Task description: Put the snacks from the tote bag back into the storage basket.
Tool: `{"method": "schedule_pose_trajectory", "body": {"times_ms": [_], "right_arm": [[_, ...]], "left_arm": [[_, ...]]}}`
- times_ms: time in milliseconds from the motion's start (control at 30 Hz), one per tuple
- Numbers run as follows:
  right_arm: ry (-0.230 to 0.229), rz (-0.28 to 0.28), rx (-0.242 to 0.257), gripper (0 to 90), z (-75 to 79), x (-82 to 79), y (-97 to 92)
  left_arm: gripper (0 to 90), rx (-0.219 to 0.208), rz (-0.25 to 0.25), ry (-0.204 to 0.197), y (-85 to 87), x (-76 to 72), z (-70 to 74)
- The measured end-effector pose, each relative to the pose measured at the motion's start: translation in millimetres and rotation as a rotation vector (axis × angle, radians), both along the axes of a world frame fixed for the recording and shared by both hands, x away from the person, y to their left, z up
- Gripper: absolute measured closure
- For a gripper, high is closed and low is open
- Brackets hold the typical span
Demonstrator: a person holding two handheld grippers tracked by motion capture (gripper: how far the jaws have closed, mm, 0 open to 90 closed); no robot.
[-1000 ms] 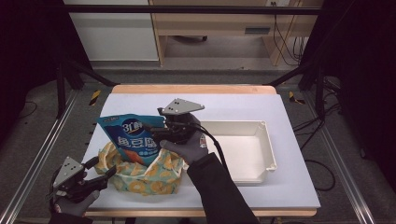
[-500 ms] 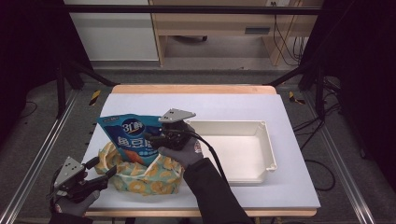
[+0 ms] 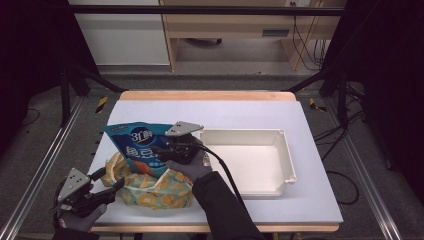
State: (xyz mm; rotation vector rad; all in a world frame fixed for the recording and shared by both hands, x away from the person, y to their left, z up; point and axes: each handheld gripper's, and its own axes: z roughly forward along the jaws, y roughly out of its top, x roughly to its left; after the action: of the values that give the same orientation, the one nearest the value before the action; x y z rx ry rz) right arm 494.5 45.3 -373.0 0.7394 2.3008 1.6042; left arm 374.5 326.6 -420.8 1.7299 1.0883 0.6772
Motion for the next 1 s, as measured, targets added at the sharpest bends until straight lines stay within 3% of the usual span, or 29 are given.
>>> {"method": "schedule_pose_trajectory", "body": {"times_ms": [267, 500, 833, 1000], "right_arm": [[0.001, 0.015, 0.005, 56.4, -7.0, 1.3, 4.4], [0.067, 0.044, 0.042, 75.1, -6.9, 3.2, -1.0], [0.092, 0.062, 0.053, 81.9, -6.1, 1.0, -1.7], [0.085, 0.076, 0.082, 84.4, -5.6, -2.7, -1.0]], "left_arm": [[24.7, 0.011, -0.003, -0.008, -0.5, -0.6, 0.3], [24.8, 0.017, -0.002, -0.017, -1.0, -1.0, 0.5], [25.1, 0.019, 0.0, -0.017, -0.4, -1.1, 0.6], [25.2, 0.022, 0.0, -0.015, -0.3, -0.8, 0.4]]}}
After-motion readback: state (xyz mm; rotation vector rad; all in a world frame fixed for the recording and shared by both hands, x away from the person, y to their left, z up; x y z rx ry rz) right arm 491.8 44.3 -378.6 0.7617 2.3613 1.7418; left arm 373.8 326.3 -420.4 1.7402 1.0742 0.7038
